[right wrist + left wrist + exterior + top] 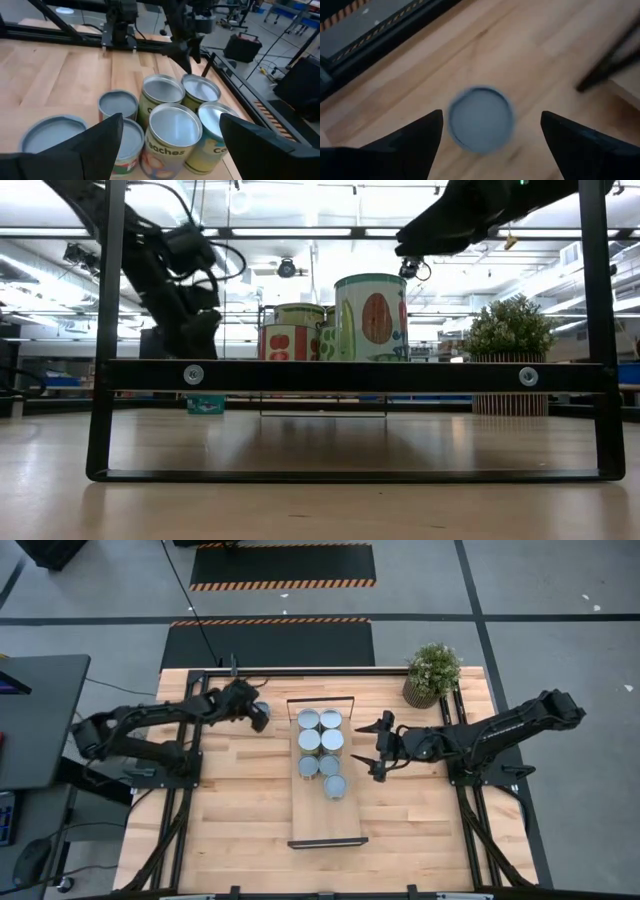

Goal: Pick and place cans onto a shelf
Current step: Put the canned tuna on the shelf

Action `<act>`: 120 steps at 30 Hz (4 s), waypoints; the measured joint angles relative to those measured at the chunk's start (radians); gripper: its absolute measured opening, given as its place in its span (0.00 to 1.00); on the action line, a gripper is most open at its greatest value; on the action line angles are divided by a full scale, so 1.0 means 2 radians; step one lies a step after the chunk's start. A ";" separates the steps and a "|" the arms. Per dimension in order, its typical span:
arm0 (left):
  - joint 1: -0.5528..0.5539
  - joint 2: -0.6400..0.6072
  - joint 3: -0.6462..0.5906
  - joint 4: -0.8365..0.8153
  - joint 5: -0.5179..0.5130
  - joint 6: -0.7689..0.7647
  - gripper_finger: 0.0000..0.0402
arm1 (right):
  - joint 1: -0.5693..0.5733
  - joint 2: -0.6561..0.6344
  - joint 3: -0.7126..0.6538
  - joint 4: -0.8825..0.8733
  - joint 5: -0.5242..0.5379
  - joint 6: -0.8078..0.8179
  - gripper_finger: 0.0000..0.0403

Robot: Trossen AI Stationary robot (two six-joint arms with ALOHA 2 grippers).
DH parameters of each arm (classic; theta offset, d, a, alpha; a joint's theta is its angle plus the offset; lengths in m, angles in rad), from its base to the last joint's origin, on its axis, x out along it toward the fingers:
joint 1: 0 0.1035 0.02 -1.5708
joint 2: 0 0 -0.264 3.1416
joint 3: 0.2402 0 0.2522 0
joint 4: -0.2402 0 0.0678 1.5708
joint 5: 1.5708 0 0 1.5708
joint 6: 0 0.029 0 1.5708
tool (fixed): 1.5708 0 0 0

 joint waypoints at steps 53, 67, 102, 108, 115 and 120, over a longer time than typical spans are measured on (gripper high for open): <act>-0.081 0.127 0.181 -0.335 0.264 0.053 0.74 | -0.002 0.000 -0.065 0.085 -0.012 0.022 0.83; -0.348 0.117 0.181 -0.229 0.217 -0.035 0.75 | -0.002 0.000 -0.065 0.086 -0.011 0.027 0.83; -0.488 0.301 0.431 -0.208 0.018 0.123 0.75 | -0.001 0.000 -0.065 0.086 -0.014 0.027 0.83; -0.491 0.319 0.431 -0.204 0.050 0.094 0.75 | -0.001 0.000 -0.065 0.089 -0.015 0.029 0.83; -0.490 0.315 0.431 -0.211 0.055 0.117 0.75 | -0.001 0.000 -0.065 0.089 -0.016 0.029 0.83; -0.492 0.315 0.431 -0.241 0.056 0.198 0.75 | -0.001 0.000 -0.065 0.089 -0.018 0.030 0.83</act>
